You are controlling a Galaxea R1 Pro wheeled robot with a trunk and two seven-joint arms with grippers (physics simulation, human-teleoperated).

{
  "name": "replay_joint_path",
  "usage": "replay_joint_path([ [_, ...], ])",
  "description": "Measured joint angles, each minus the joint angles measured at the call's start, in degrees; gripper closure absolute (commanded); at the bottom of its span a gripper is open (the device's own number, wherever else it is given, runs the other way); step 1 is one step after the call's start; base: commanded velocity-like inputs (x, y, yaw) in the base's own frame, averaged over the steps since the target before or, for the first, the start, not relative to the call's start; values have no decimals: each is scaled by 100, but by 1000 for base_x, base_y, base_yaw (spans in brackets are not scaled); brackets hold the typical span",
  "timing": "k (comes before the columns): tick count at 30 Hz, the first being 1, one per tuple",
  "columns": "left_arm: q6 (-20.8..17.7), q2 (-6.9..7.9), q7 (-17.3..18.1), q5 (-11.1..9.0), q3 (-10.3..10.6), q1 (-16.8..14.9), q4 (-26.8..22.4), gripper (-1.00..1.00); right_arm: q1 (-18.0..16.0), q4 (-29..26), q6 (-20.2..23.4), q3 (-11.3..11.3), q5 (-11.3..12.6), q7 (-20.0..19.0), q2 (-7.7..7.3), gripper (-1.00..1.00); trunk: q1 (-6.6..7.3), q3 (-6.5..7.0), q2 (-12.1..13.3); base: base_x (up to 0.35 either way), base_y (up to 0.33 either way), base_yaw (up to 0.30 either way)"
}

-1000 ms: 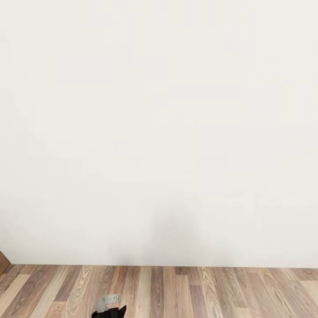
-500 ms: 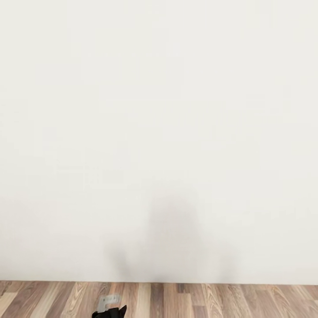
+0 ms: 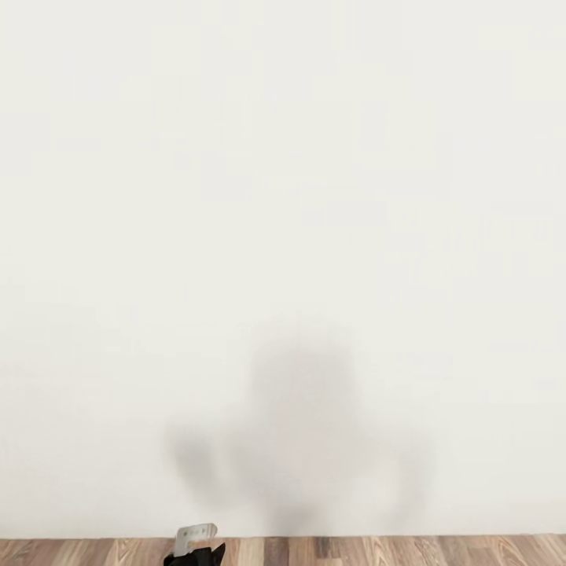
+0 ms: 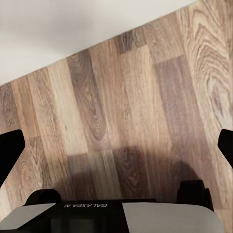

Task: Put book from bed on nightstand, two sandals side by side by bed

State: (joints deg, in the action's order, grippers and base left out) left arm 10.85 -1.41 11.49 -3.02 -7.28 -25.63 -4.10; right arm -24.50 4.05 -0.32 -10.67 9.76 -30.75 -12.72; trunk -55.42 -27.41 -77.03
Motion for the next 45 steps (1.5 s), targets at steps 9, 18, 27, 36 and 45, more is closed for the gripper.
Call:
replay_joint_path([
  [9, 0, -2, 0, 1, 0, 0, 1, -100, 0, -7, 0, -1, 0, 0, 0, -100, -2, 0, 0, 33, 0, -234],
  [18, 7, 0, 1, 6, 0, 0, 1, -100, 0, -8, 0, -5, 0, 0, 0, -100, -2, 0, 0, 1, 0, -251],
  [27, 9, 0, 1, 8, 0, 0, 1, -100, 0, -8, 0, -5, 0, 0, 0, -100, -2, 0, 0, 0, 0, -250],
  [36, 9, -6, 3, 9, 0, 4, 1, -100, 0, -8, 0, -7, 0, 0, 0, -100, -2, 0, 0, 0, 0, -245],
  [45, 9, -4, 9, 11, 0, 5, 1, -100, 0, -8, 0, -8, 0, 0, 0, -100, 0, 0, 0, 69, 0, -242],
])
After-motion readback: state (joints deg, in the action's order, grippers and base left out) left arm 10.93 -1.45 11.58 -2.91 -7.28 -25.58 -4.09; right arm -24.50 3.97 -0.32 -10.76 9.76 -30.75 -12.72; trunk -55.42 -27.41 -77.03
